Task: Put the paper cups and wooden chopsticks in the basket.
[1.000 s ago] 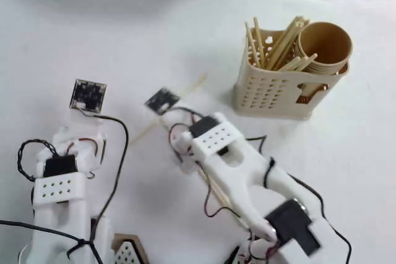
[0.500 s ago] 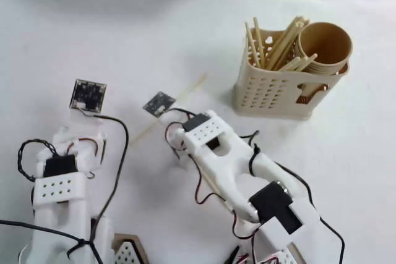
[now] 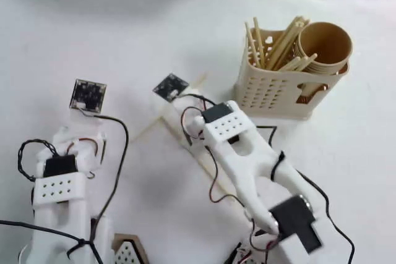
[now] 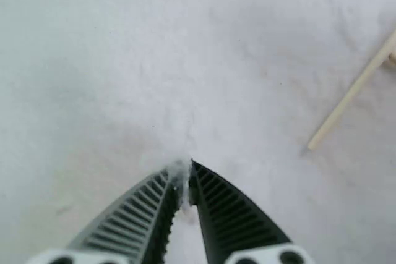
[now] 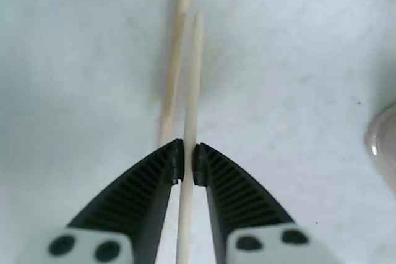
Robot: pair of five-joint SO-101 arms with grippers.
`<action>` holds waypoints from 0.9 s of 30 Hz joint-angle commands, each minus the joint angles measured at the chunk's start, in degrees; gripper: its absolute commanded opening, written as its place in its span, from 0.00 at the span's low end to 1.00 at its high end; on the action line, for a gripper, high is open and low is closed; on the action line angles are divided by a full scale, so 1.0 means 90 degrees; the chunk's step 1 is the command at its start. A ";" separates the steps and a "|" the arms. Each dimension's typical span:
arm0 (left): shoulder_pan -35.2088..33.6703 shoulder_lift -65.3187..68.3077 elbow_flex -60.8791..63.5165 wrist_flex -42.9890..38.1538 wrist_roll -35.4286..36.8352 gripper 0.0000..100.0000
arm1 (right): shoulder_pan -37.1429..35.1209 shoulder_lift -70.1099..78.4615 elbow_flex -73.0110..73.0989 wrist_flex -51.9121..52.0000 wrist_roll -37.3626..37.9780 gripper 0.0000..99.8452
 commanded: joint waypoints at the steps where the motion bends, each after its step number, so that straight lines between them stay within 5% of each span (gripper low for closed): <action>1: -0.0024 -0.0132 -0.0039 -0.0117 0.0020 0.04 | 0.0093 -0.0630 -0.0137 0.0259 0.0049 0.02; 19: -0.0024 -0.0132 -0.0039 -0.0117 0.0020 0.04 | 0.0972 -0.3248 -0.1192 0.0151 -0.0391 0.02; 27: -0.0024 -0.0132 -0.0039 -0.0117 0.0020 0.04 | 0.2193 -0.3639 -0.1739 -0.2037 -0.1260 0.02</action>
